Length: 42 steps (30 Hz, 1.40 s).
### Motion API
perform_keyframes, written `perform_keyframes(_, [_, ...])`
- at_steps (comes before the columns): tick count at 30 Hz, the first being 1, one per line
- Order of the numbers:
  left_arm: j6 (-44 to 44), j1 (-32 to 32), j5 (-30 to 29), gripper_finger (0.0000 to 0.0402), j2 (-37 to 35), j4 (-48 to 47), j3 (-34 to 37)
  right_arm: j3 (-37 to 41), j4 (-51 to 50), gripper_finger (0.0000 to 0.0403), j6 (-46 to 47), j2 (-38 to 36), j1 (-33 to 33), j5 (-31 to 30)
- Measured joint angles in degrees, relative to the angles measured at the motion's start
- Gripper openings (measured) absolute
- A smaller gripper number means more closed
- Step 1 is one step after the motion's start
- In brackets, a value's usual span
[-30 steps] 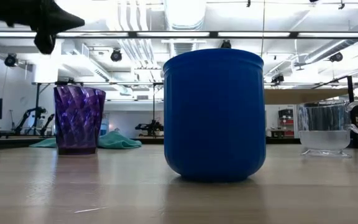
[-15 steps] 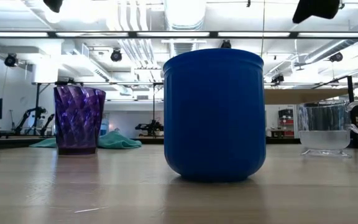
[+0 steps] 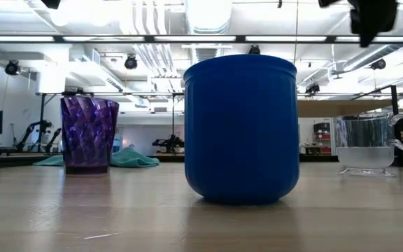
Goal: Stack small to large cups/mugs on shelf
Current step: Put the transparent cup on the shelf
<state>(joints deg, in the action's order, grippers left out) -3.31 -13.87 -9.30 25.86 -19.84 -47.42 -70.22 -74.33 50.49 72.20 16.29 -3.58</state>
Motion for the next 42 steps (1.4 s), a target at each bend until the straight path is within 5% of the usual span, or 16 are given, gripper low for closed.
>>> perform_keyframes(18, [0.1,0.0,0.0,0.0000,-1.2,-0.1,0.0,1.2,-4.7,0.0127,3.5,7.0,-1.7,0.4])
perform_keyframes(29, [5.8,0.0,0.0,0.0000,-1.2,0.1,0.0,1.5,-4.9,0.0118,6.7,15.5,-2.3,-4.0])
perform_keyframes(42, [5.9,0.0,0.1,0.0000,-1.3,0.0,0.0,4.3,-4.4,0.0118,8.9,19.3,-6.6,2.1])
